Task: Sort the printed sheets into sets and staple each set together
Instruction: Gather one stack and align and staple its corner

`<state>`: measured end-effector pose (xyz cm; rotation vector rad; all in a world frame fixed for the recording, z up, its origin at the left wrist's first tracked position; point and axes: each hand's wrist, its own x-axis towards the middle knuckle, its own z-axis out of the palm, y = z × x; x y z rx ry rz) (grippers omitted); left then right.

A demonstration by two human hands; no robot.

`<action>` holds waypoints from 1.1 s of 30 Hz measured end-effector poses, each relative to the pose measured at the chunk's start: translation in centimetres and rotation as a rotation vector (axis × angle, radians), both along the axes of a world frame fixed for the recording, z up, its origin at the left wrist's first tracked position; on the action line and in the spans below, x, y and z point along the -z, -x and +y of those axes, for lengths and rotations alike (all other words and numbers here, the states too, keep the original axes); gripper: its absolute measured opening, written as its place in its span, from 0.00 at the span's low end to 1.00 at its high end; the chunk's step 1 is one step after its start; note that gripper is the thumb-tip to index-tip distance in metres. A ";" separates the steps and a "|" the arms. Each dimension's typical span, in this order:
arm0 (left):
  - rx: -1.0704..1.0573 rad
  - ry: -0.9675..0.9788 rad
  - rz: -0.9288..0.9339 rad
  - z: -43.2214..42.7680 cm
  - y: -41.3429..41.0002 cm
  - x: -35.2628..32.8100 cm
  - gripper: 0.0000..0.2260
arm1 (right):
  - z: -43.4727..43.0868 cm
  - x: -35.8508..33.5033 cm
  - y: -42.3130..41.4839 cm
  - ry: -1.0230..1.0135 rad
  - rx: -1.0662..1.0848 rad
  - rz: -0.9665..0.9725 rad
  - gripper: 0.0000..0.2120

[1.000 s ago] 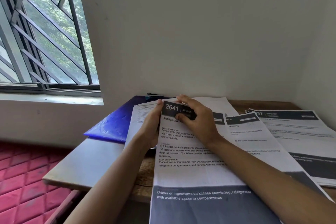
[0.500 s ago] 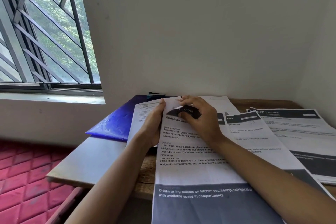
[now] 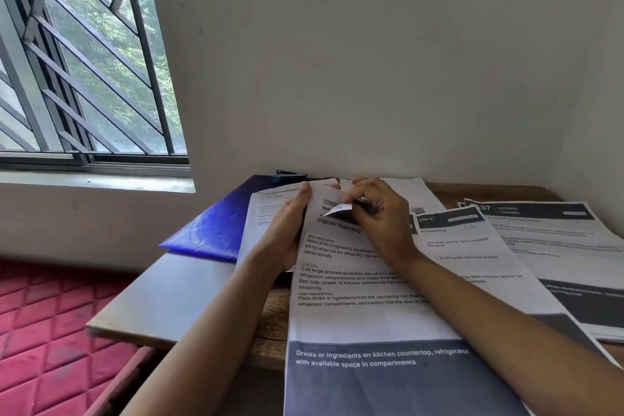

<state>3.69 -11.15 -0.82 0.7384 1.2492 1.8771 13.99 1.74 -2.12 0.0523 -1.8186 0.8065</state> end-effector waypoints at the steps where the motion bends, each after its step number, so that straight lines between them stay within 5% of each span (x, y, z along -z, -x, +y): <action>1: 0.001 0.001 -0.002 0.0 0.0 0.0 0.29 | 0.0 0.0 0.0 -0.004 0.002 0.001 0.09; 5: 0.015 0.000 -0.010 -0.1 0.0 -0.1 0.26 | 0.1 0.0 0.1 -0.026 0.023 -0.006 0.05; 15: 0.100 0.063 -0.010 -0.1 0.0 0.1 0.25 | 0.0 -0.1 0.3 -0.052 0.066 -0.087 0.15; 27: 0.105 0.071 -0.026 -0.4 -0.4 -0.1 0.32 | 0.1 -0.1 0.0 -0.022 0.023 -0.034 0.15; 33: 0.074 0.036 -0.014 -0.4 -0.3 0.1 0.26 | 0.0 -0.1 0.0 -0.010 0.015 -0.010 0.14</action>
